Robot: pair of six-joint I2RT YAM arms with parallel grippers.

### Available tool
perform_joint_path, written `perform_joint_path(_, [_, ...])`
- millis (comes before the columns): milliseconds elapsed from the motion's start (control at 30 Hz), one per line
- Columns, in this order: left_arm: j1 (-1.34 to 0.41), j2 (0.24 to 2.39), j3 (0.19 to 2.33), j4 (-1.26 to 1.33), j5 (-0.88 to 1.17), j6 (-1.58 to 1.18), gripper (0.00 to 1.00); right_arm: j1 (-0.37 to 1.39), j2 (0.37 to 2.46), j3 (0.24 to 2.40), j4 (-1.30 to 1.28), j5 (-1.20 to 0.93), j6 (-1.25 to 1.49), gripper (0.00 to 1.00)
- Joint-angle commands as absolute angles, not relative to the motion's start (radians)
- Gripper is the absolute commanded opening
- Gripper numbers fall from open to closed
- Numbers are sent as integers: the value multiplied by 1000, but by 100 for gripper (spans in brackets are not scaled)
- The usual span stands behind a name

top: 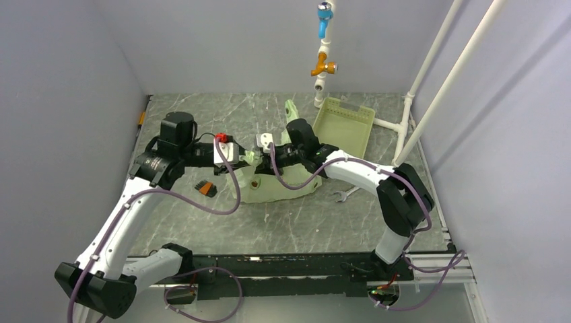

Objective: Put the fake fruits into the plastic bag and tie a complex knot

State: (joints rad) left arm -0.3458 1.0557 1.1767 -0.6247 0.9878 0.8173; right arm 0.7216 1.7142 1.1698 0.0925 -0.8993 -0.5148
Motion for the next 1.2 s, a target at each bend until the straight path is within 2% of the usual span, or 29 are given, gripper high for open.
perform_joint_path(0, [-353,1038,1149,-548,964,709,15,723,1694,1213,69,-892,-527,27])
perform_joint_path(33, [-352,1030,1139,-530,944,670,3,718,1677,1210,61,-865,-508,42])
perform_joint_path(67, [-353,1020,1123,-502,923,620,0,710,1657,1202,65,-837,-459,57])
perform_joint_path(100, [-353,1006,1101,-438,903,553,0,702,1630,1186,81,-801,-405,69])
perform_joint_path(167, [-353,981,1047,-325,868,422,0,689,1564,1148,132,-774,-320,79])
perform_joint_path(267, [-353,957,981,-186,807,258,0,690,1472,1087,225,-717,-186,86])
perform_joint_path(333, [-352,954,968,-146,776,197,0,698,1438,1065,278,-696,-101,96])
perform_joint_path(367, [-353,953,967,-132,772,180,0,709,1426,1053,308,-679,-62,99])
perform_joint_path(533, [-353,958,975,-68,777,89,0,790,1445,1036,496,-569,36,100])
perform_joint_path(767, [-353,950,969,-8,819,-69,0,880,1577,1021,728,-316,-42,99])
perform_joint_path(833, [-353,945,959,12,825,-113,0,886,1619,1015,754,-278,-75,94])
perform_joint_path(900, [-353,939,955,36,833,-146,0,885,1649,980,789,-283,-100,81])
perform_joint_path(967, [-353,930,953,55,834,-174,0,885,1678,919,826,-299,-114,63])
perform_joint_path(1033, [-349,924,962,65,842,-192,0,886,1704,865,859,-315,-127,35])
perform_joint_path(1067, [-348,922,968,61,843,-193,0,887,1716,844,868,-321,-131,26])
perform_joint_path(1167, [-343,923,998,38,861,-179,0,885,1744,794,885,-335,-147,14])
